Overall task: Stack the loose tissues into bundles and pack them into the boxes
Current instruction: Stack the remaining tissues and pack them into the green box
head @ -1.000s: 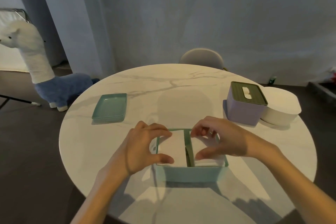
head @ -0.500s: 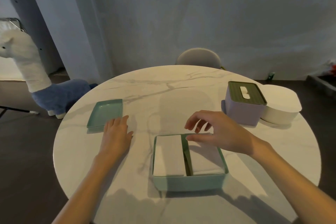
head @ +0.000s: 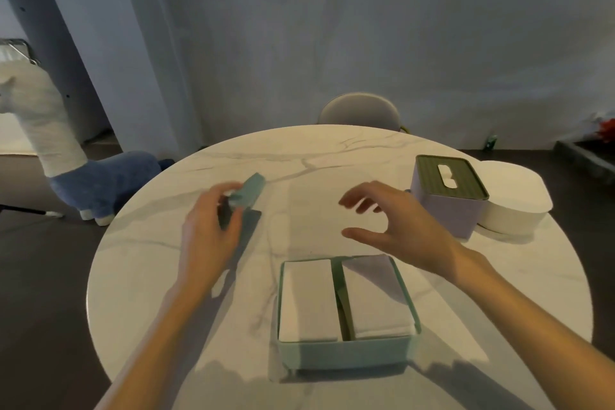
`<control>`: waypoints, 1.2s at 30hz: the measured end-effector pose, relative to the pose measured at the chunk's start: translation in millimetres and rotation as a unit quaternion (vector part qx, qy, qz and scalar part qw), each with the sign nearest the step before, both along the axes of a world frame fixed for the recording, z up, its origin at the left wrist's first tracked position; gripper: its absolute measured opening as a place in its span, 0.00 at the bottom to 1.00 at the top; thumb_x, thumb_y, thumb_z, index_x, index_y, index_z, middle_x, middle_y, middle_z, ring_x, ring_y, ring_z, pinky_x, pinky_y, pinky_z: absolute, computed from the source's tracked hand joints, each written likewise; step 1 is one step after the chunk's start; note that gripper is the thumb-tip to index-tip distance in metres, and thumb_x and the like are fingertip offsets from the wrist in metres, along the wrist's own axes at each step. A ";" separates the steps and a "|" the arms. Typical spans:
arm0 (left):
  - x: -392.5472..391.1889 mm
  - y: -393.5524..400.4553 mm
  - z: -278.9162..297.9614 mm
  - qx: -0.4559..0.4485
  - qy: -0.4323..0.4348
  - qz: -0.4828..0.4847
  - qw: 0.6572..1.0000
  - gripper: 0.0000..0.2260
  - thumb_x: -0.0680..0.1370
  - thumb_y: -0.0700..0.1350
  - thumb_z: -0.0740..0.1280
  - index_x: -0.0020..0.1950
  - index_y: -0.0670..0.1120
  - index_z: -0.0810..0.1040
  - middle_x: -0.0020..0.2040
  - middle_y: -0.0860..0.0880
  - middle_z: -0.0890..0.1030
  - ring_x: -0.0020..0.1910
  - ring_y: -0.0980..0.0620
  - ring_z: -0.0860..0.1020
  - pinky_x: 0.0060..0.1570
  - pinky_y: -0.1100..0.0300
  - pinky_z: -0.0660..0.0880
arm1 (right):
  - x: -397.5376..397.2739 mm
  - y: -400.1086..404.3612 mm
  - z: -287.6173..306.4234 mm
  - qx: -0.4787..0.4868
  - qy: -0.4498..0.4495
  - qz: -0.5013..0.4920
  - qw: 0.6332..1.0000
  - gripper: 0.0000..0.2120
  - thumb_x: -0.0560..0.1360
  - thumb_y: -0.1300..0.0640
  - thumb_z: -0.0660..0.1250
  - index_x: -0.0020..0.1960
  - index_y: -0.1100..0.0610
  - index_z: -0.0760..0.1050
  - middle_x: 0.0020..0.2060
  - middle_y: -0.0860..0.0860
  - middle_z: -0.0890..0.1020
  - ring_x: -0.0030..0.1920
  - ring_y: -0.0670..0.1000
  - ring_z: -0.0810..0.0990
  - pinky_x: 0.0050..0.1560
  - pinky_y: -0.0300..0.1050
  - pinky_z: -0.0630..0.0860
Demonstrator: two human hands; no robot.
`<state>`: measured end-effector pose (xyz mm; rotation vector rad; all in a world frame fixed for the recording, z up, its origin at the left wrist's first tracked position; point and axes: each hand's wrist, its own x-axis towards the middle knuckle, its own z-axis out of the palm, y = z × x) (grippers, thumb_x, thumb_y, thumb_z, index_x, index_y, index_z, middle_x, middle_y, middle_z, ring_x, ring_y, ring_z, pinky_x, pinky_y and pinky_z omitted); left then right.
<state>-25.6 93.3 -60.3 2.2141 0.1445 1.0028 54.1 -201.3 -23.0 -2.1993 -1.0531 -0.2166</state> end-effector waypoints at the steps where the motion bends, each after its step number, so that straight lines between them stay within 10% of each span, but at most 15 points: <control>1: -1.3 -4.6 18.4 -0.030 -0.034 -0.031 0.998 0.13 0.81 0.40 0.69 0.65 0.50 0.78 0.57 0.52 0.82 0.51 0.50 0.80 0.50 0.55 0.79 | 1.7 0.4 5.1 -0.006 -0.008 -0.003 1.000 0.28 0.72 0.44 0.77 0.68 0.46 0.72 0.63 0.41 0.76 0.60 0.42 0.75 0.61 0.43 0.76; 6: -7.5 -24.9 82.3 -0.254 -0.036 -0.186 0.948 0.14 0.83 0.41 0.68 0.67 0.53 0.80 0.50 0.46 0.83 0.48 0.54 0.82 0.49 0.58 0.82 | 14.1 -0.8 32.1 -0.095 -0.059 0.035 0.993 0.61 0.62 0.35 0.80 0.82 0.44 0.46 0.81 0.43 0.53 0.80 0.49 0.55 0.78 0.56 0.61; 12: -6.6 -41.1 87.2 -0.445 0.031 -0.278 0.851 0.13 0.83 0.42 0.65 0.67 0.48 0.80 0.55 0.49 0.87 0.52 0.52 0.82 0.48 0.61 0.82 | 8.9 -14.8 49.4 -0.051 -0.015 0.076 0.996 0.54 0.64 0.45 0.84 0.79 0.46 0.54 0.74 0.41 0.62 0.74 0.43 0.63 0.72 0.40 0.68; 17: -15.5 -30.4 58.7 -0.164 0.122 -0.253 0.945 0.27 0.72 0.65 0.74 0.68 0.59 0.77 0.61 0.54 0.80 0.58 0.54 0.81 0.51 0.59 0.81 | -2.3 -37.3 34.5 -0.095 0.042 0.088 0.991 0.52 0.62 0.34 0.80 0.78 0.44 0.58 0.70 0.40 0.69 0.72 0.46 0.68 0.71 0.48 0.72; 23: -36.2 -25.4 33.2 0.097 0.274 -0.387 0.875 0.49 0.63 0.64 0.82 0.78 0.67 0.57 0.71 0.69 0.66 0.72 0.63 0.67 0.64 0.70 0.73 | -26.8 -60.8 12.5 -0.124 0.135 0.097 0.978 0.47 0.64 0.40 0.82 0.76 0.40 0.61 0.68 0.34 0.71 0.71 0.42 0.69 0.72 0.47 0.71; 36: -43.0 -34.2 8.9 0.177 0.246 -0.375 0.876 0.49 0.66 0.66 0.79 0.79 0.66 0.53 0.69 0.55 0.68 0.69 0.54 0.69 0.65 0.59 0.75 | -40.9 -66.3 0.6 -0.186 0.093 0.095 0.973 0.47 0.65 0.33 0.79 0.76 0.39 0.59 0.68 0.35 0.68 0.71 0.43 0.68 0.68 0.44 0.74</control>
